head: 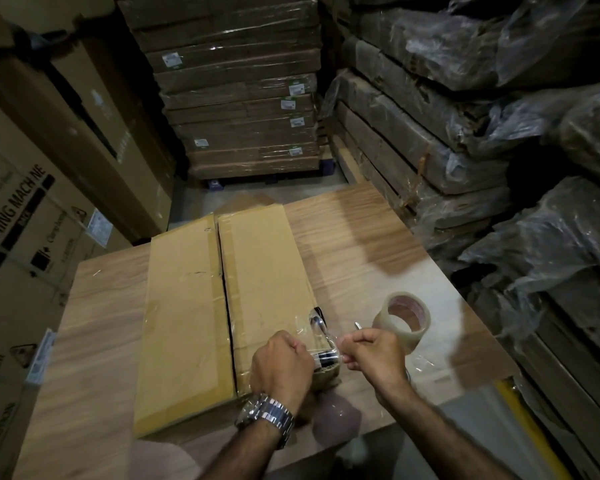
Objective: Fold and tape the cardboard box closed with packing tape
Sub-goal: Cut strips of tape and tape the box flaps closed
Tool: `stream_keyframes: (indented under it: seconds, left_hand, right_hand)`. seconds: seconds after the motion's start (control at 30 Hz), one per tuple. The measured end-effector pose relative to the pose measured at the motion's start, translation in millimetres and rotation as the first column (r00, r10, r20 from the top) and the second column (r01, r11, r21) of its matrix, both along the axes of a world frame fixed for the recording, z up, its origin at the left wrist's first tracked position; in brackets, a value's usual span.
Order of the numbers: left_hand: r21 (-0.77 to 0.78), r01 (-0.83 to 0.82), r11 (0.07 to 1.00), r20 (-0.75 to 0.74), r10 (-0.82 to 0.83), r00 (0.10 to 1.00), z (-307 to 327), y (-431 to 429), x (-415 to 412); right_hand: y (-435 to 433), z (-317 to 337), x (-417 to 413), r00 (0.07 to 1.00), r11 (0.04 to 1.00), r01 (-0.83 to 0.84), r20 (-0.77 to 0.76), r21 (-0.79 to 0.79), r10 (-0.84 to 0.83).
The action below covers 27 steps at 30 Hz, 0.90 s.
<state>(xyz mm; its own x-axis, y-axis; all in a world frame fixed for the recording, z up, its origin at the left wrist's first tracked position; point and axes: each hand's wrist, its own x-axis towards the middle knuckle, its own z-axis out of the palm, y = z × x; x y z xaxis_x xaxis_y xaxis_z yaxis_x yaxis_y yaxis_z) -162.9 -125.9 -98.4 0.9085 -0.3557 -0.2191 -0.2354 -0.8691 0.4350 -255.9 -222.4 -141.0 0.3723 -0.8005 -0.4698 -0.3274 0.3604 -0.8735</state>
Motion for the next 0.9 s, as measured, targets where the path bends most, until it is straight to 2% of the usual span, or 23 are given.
stream_keyframes:
  seconds: [0.2, 0.6, 0.77, 0.83, 0.9]
  left_hand:
    - [0.024, 0.051, 0.998, 0.079, -0.053, 0.996, -4, -1, 1]
    - [0.133, 0.118, 0.984, 0.04, -0.125, 0.991, -5, -5, 4]
    - [0.105, 0.113, 0.988, 0.03, -0.116, 0.993, -8, -2, 9]
    - [0.094, 0.127, 0.987, 0.069, -0.133, 0.989, -6, -2, 8]
    - [0.054, 0.145, 0.988, 0.143, -0.151, 0.978, -6, 0, 2]
  right_hand:
    - [-1, 1, -3, 0.999, 0.999, -0.018, 0.041, 0.045, 0.016]
    - [-2, -3, -4, 0.997, 0.988, -0.045, 0.064, 0.145, 0.036]
    - [5, -6, -10, 0.996, 0.971, 0.006, 0.09, 0.238, -0.028]
    - [3, -8, -9, 0.997, 0.984, 0.043, 0.057, 0.172, -0.053]
    - [0, -9, -8, 0.997, 0.997, 0.071, -0.04, -0.005, -0.071]
